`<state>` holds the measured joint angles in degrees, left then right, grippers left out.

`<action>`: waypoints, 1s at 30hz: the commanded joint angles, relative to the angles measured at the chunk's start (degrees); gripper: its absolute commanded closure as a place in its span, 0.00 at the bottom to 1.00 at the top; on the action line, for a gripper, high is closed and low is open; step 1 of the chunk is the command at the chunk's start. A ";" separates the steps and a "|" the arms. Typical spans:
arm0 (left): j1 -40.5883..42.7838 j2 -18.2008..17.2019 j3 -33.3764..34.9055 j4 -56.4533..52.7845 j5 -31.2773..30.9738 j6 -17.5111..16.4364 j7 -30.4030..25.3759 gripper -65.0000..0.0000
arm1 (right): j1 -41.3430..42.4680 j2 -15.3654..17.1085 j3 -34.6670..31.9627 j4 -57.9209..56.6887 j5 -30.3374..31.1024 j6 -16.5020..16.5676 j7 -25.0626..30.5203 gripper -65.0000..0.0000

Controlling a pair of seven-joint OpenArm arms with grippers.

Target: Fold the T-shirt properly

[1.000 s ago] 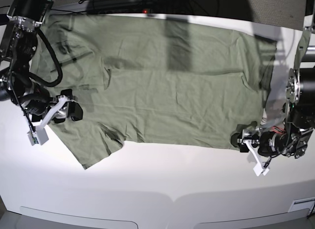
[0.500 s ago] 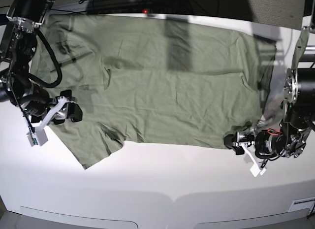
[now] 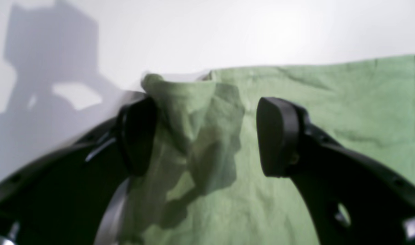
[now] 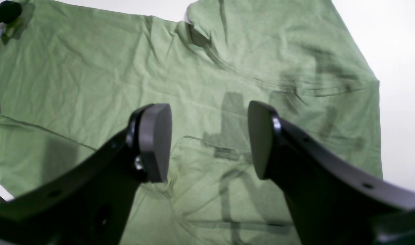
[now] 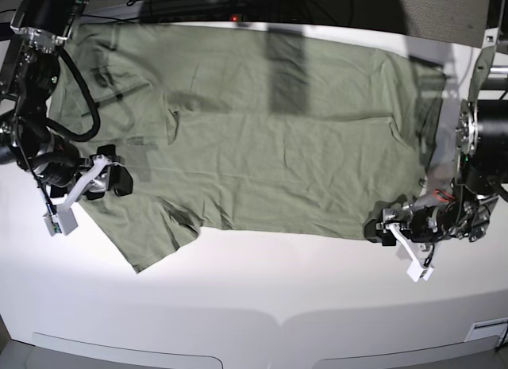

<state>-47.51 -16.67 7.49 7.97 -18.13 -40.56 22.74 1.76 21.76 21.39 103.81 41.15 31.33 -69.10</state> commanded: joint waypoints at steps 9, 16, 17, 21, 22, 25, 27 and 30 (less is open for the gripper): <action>1.60 -0.35 -0.04 0.28 0.76 0.56 0.13 0.41 | 1.09 0.92 0.37 0.85 1.09 0.00 0.63 0.44; 1.60 -0.33 -0.07 0.28 0.55 0.56 -2.54 1.00 | 1.09 0.94 0.37 0.85 1.09 0.00 0.66 0.44; 1.60 -0.35 -0.07 0.28 0.55 0.56 -3.58 1.00 | 1.09 0.94 0.37 0.85 1.07 0.00 0.63 0.44; 1.60 -0.35 -0.07 0.28 0.55 0.56 -4.98 1.00 | 1.27 0.92 0.35 0.74 -2.62 0.26 2.97 0.44; 1.60 -0.35 -0.07 0.28 0.55 0.56 -5.35 1.00 | 1.49 0.92 0.35 0.48 -5.60 0.37 4.79 0.44; 1.60 -0.31 -0.07 0.28 -0.15 0.56 -6.54 1.00 | 3.69 0.96 0.35 -2.16 -12.94 0.37 9.33 0.44; 1.60 -0.33 -0.07 0.33 -1.99 0.56 -6.54 1.00 | 6.23 0.94 0.35 -5.73 -13.75 0.33 9.55 0.44; 1.60 -0.26 -0.07 0.55 -2.01 0.56 -6.51 1.00 | 11.28 0.94 0.28 -12.83 -13.75 0.35 9.53 0.44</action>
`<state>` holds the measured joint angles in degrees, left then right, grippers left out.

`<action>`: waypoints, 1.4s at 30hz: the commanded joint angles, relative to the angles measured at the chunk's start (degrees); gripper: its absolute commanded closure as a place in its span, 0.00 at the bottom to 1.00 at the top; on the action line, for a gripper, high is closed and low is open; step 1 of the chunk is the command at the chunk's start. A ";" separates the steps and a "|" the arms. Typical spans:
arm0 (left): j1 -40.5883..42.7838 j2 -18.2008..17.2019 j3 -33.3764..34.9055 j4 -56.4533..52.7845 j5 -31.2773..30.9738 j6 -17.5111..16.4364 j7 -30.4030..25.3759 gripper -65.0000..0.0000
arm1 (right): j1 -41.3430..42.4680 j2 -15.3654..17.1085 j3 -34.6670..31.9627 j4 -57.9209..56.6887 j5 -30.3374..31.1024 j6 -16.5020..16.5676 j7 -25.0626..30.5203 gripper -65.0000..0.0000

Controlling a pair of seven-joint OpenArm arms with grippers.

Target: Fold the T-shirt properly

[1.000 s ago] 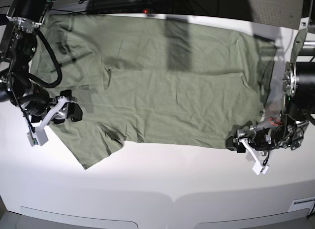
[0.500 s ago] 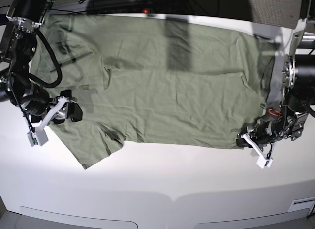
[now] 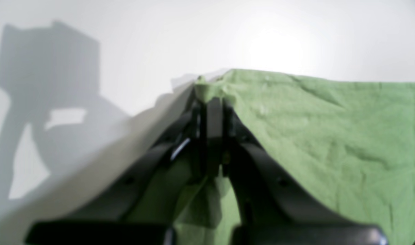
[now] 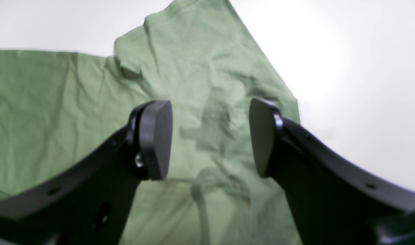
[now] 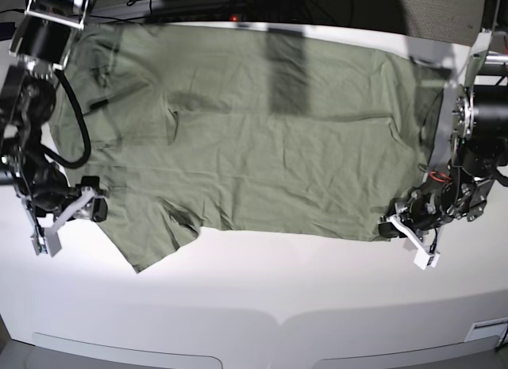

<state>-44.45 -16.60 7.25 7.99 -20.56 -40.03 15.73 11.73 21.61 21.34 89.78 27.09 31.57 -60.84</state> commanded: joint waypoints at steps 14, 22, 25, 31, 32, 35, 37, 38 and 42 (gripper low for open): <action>-1.46 -0.42 0.20 0.63 0.57 0.03 0.72 1.00 | 24.55 5.31 -13.77 -35.52 -8.17 5.53 9.75 0.27; -1.46 -0.39 0.17 0.63 0.55 0.03 0.70 1.00 | 31.69 5.68 -22.99 -49.62 -18.27 1.73 18.45 0.28; -1.46 -0.42 0.20 0.63 0.57 0.03 0.70 1.00 | 32.52 5.55 -24.72 -55.84 -22.58 -0.72 20.31 0.28; -1.44 -0.39 0.20 0.63 0.57 0.03 0.70 1.00 | 32.52 5.86 -24.90 -64.26 -25.44 -0.76 26.01 0.28; -1.46 -0.37 0.20 0.63 0.55 0.03 0.70 1.00 | 32.52 5.84 -24.90 -65.09 -25.42 -0.72 26.21 0.28; -1.46 -0.39 0.17 0.63 0.55 0.03 0.70 1.00 | 32.37 5.64 -24.92 -67.08 -25.40 0.02 26.14 0.28; -1.44 -0.42 0.17 0.63 0.57 0.03 0.70 1.00 | 32.04 5.55 -24.92 -67.49 -24.87 1.55 25.64 0.28; -1.44 -0.42 0.20 0.63 0.57 0.03 0.70 1.00 | 31.91 5.55 -24.92 -67.49 -23.69 2.91 24.87 0.28; -1.46 -0.39 0.20 0.63 0.57 0.03 0.70 1.00 | 32.04 5.66 -24.92 -67.52 -18.47 6.82 19.74 0.30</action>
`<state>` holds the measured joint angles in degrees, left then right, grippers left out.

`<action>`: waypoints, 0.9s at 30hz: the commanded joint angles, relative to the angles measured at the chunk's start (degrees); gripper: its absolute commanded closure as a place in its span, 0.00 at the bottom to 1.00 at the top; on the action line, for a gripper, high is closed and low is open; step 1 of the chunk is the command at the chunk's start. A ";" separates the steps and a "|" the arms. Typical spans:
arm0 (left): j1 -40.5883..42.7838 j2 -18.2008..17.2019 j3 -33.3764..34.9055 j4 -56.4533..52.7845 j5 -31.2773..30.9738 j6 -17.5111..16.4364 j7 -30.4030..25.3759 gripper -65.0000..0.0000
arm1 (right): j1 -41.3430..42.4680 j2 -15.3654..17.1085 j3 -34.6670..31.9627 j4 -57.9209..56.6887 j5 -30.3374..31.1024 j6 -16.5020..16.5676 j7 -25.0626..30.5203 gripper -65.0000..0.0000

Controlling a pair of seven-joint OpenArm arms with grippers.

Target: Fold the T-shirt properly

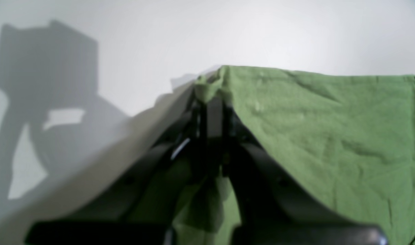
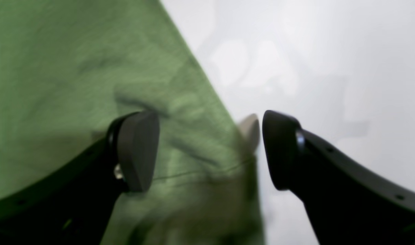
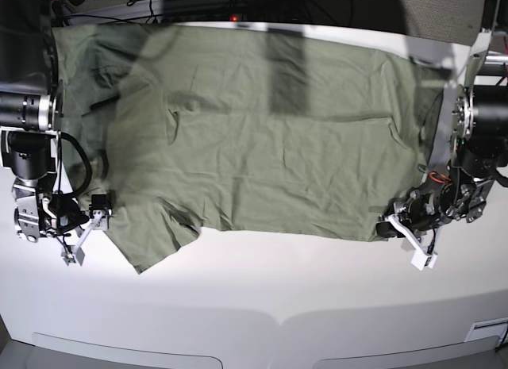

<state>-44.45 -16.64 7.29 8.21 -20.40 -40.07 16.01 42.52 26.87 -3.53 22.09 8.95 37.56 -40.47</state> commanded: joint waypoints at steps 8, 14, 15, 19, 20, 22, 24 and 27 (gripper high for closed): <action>-1.44 -0.35 0.15 0.42 0.42 0.07 0.42 1.00 | 1.29 2.08 -0.04 0.20 5.46 1.55 -7.37 0.45; -1.44 -0.37 0.15 0.42 0.42 0.07 0.39 1.00 | 1.27 6.23 -0.04 0.26 10.67 2.44 -10.32 0.45; -1.46 -0.35 0.15 0.42 0.42 0.07 0.37 1.00 | 1.27 6.86 -0.04 0.31 10.80 2.44 -10.88 0.45; -1.46 -0.35 0.15 0.42 0.39 0.07 0.17 1.00 | 1.25 8.98 -0.04 0.31 11.21 2.44 -11.19 0.45; -1.46 -0.35 0.13 0.42 0.42 0.07 0.20 1.00 | 1.25 9.22 -0.04 0.31 11.87 2.44 -11.17 0.45; -1.44 -0.35 0.15 0.42 0.39 0.07 0.20 1.00 | 1.25 9.20 -0.04 0.31 13.55 2.44 -11.17 0.45; -1.46 -0.35 0.15 0.42 0.39 0.07 0.20 1.00 | 1.18 8.55 -0.04 0.28 14.34 2.44 -10.99 0.45; -1.44 -0.35 0.15 0.42 0.42 0.07 0.22 1.00 | 1.07 6.80 -0.04 0.28 14.19 2.44 -11.19 0.45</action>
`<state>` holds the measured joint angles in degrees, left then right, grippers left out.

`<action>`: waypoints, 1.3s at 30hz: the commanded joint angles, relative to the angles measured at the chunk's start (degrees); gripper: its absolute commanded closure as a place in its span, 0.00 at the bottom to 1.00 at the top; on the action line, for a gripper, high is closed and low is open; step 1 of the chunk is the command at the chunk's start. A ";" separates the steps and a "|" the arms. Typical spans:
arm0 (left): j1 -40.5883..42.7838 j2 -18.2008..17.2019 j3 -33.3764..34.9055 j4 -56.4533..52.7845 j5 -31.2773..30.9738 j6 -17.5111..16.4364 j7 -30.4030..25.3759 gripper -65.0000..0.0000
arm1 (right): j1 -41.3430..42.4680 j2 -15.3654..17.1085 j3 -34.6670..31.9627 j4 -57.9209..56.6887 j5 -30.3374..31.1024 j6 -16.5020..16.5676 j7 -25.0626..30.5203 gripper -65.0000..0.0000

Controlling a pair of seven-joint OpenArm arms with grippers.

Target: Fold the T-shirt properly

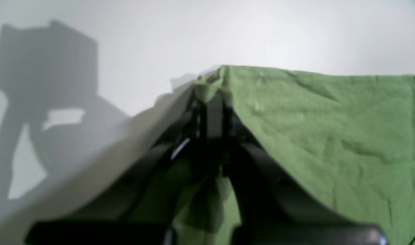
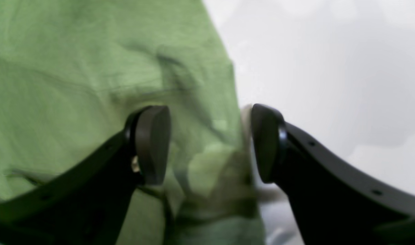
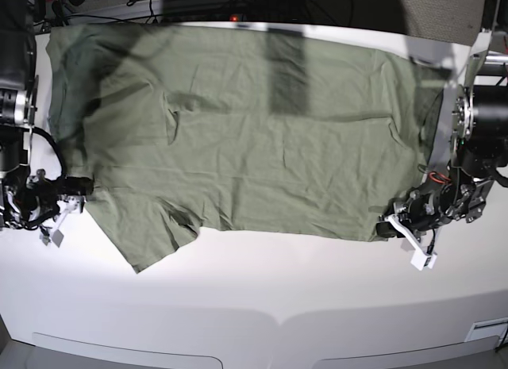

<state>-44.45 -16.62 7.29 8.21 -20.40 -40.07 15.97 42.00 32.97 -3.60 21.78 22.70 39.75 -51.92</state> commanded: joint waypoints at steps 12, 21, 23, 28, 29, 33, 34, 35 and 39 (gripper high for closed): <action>-1.46 -0.37 0.13 0.44 0.42 0.07 0.24 1.00 | 1.64 -0.42 0.04 0.59 3.39 0.25 -1.97 0.55; -1.46 -0.39 0.13 0.57 0.39 0.07 0.33 1.00 | 1.77 0.22 0.04 0.59 4.63 0.25 -2.95 0.90; -1.46 -0.37 0.13 0.98 -0.26 0.07 0.33 1.00 | 1.84 0.20 0.04 0.61 4.83 0.25 -2.43 1.00; -2.43 -0.39 0.15 1.36 -0.72 0.07 0.68 1.00 | 2.80 -0.17 0.04 0.61 4.98 0.25 -2.29 1.00; -2.93 -0.39 0.15 1.36 -0.59 0.07 0.70 1.00 | 3.21 -0.13 0.04 0.61 4.96 0.25 -2.03 1.00; -4.98 -0.37 0.15 1.36 -0.55 2.40 0.68 1.00 | 5.86 -0.11 0.04 0.61 4.96 0.25 -1.44 1.00; -5.40 -0.37 0.15 1.36 -0.55 2.40 0.66 1.00 | 6.64 -0.13 0.04 0.61 4.96 0.25 -1.05 1.00; -6.03 -0.39 0.15 1.36 -0.52 2.40 0.61 1.00 | 7.48 -0.13 0.04 0.61 4.98 0.25 -0.59 1.00; -8.20 -0.39 0.15 1.38 0.59 3.08 0.24 1.00 | 10.99 -0.26 0.04 0.61 4.94 0.25 0.13 1.00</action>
<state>-50.37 -16.49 7.55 8.73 -19.20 -36.62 17.76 50.70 31.92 -3.60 21.65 27.05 39.72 -52.62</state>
